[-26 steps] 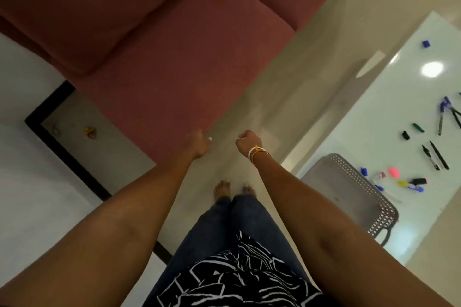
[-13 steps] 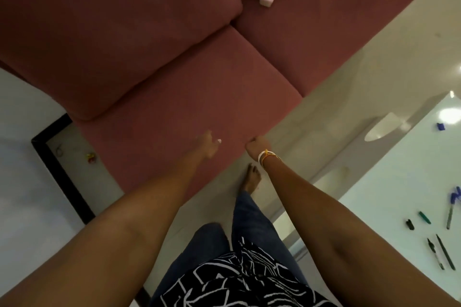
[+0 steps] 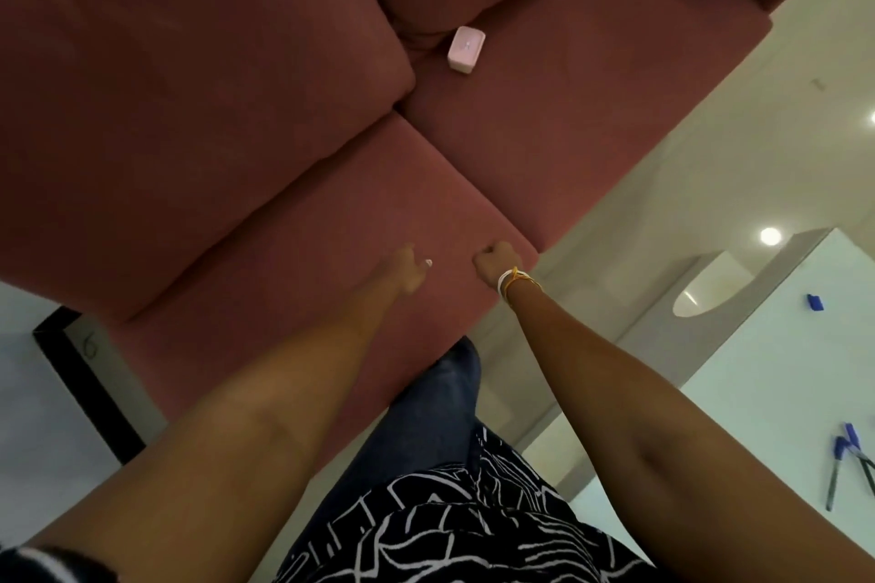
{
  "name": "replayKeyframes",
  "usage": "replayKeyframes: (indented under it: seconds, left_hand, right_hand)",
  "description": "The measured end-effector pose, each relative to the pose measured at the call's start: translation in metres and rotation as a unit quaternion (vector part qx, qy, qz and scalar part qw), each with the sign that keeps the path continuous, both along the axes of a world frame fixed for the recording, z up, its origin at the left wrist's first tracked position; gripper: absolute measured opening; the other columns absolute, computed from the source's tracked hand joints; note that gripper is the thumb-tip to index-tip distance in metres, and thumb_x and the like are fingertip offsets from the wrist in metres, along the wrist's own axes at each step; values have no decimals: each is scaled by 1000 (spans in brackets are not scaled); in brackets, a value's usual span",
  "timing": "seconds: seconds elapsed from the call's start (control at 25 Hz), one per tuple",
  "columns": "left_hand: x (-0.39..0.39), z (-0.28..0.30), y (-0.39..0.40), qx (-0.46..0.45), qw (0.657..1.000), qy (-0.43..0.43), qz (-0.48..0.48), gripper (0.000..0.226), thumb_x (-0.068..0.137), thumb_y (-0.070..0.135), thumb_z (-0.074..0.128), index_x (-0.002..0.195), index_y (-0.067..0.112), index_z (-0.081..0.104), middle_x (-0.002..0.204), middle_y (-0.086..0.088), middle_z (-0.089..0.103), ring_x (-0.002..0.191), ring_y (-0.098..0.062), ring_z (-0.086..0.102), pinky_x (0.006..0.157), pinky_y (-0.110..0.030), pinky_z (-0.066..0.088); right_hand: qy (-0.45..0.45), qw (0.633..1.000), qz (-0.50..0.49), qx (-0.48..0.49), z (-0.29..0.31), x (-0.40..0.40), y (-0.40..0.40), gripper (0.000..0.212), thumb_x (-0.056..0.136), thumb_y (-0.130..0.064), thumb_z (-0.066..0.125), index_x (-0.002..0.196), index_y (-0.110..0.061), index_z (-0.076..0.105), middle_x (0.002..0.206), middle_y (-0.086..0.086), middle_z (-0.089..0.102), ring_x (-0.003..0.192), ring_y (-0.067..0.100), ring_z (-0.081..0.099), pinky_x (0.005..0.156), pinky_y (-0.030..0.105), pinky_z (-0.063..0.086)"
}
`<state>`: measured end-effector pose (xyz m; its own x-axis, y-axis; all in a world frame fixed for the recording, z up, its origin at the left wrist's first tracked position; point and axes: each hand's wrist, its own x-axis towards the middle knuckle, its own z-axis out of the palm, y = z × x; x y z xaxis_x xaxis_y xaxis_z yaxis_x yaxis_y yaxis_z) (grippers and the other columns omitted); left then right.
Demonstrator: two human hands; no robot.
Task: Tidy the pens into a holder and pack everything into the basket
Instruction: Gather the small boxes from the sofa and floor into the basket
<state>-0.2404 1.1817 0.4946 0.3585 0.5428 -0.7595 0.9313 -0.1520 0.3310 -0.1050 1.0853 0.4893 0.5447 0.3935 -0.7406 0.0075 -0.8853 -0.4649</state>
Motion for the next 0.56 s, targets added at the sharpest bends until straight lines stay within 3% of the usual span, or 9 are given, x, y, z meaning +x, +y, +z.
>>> replayKeyframes:
  seconds: [0.08, 0.2, 0.28, 0.48, 0.56]
  left_hand:
    - [31, -2, 26, -11, 1000, -7, 0, 61, 97, 37, 45, 148, 8, 27, 152, -16, 34, 139, -34, 34, 114, -39, 30]
    - [71, -11, 66, -15, 1000, -15, 15, 61, 98, 36, 44, 148, 6, 27, 153, -16, 32, 140, -32, 33, 114, -36, 29]
    - [92, -14, 90, -20, 999, -20, 45, 60, 98, 36, 44, 147, 5, 28, 153, -16, 32, 140, -31, 33, 115, -35, 28]
    - [128, -41, 132, -42, 993, -9, 108, 54, 99, 35, 42, 143, 3, 37, 150, -16, 37, 138, -31, 37, 113, -34, 29]
    - [145, -53, 146, -45, 987, 2, 153, 50, 100, 34, 39, 137, 3, 45, 144, -18, 45, 131, -33, 45, 108, -36, 37]
  right_hand:
    - [4, 1000, -4, -1, -1, 27, 25, 26, 93, -22, 45, 95, -3, 64, 116, 23, 64, 109, 39, 60, 90, 35, 46]
    - [4, 1000, -10, -7, -11, 68, 65, 32, 91, -20, 47, 111, -3, 64, 117, 21, 64, 110, 38, 60, 93, 35, 46]
    - [10, 1000, -19, -9, -19, 91, 88, 33, 89, -20, 47, 112, -4, 65, 116, 21, 65, 109, 37, 61, 92, 35, 48]
    - [46, 998, 15, -32, -50, 139, 146, 27, 81, -25, 45, 93, -10, 65, 104, 19, 71, 88, 33, 65, 66, 34, 50]
    - [52, 997, 32, -39, -71, 164, 169, 19, 79, -24, 46, 87, -17, 61, 102, 16, 71, 94, 35, 67, 78, 40, 54]
